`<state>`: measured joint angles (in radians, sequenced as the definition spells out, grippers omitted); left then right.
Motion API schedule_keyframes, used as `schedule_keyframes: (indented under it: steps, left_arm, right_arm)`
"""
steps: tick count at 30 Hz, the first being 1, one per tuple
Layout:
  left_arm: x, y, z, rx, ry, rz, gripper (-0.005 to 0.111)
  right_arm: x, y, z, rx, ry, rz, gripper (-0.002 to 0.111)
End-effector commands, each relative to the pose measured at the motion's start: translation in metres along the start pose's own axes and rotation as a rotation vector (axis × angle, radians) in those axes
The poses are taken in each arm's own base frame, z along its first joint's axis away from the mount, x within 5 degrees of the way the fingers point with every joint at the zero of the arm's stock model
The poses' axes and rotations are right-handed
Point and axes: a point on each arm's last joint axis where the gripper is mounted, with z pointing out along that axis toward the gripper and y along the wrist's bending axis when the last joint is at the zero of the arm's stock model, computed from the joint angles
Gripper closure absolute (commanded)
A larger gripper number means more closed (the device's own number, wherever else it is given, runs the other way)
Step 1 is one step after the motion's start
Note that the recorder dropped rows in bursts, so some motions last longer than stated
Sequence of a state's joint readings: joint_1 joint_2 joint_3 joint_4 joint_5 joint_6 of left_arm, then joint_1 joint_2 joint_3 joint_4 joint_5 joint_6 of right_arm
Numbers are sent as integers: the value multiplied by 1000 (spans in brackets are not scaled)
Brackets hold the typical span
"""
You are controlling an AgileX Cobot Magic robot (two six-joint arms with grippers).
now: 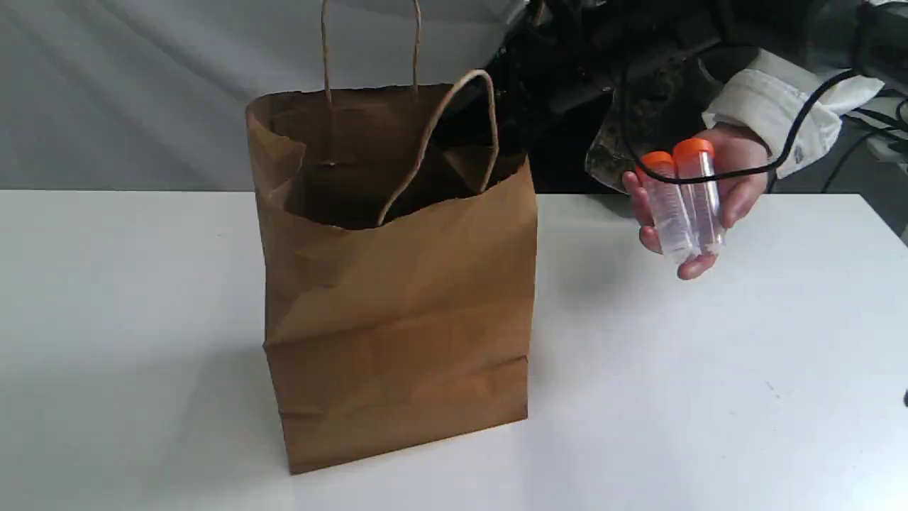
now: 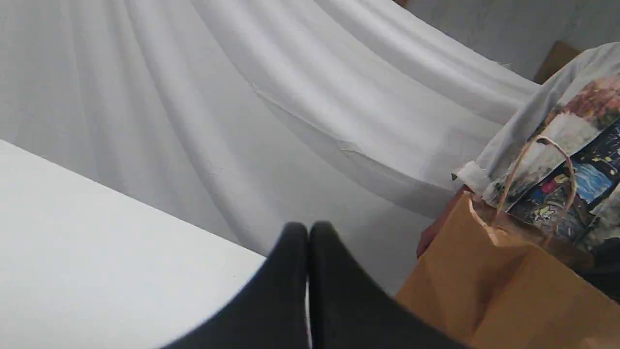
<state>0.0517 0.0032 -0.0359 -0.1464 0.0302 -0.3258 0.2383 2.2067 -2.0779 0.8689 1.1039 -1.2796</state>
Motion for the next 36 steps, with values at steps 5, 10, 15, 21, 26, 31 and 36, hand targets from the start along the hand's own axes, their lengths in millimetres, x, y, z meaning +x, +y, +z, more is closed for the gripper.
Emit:
schedule_keyframes:
  steps: [5,10,15,21,26,31,36]
  left_arm:
    - [-1,-1,0,2,-9,-8,107]
    - [-1,-1,0,2,-9,-13,107]
    - [-2,-1,0,6,-9,-181,107]
    - [-1,-7,-2,39,100,-258,104]
    - [-24,-31,-11,226,192,-160,97]
    - [-45,-56,-12,415,264,-1,81]
    - [-39,-84,23,546,467,129,53]
  right_arm:
    - [-15,9,-19,16,20,70,108]
    - [-14,12,-21,-7,43,111,108]
    - [-15,12,-20,-1,40,135,108]
    - [-15,13,-20,-13,37,167,108]
    - [-18,14,-20,-30,3,186,108]
    - [-20,16,-20,-48,-9,194,108]
    - [-19,20,-18,-87,7,192,108]
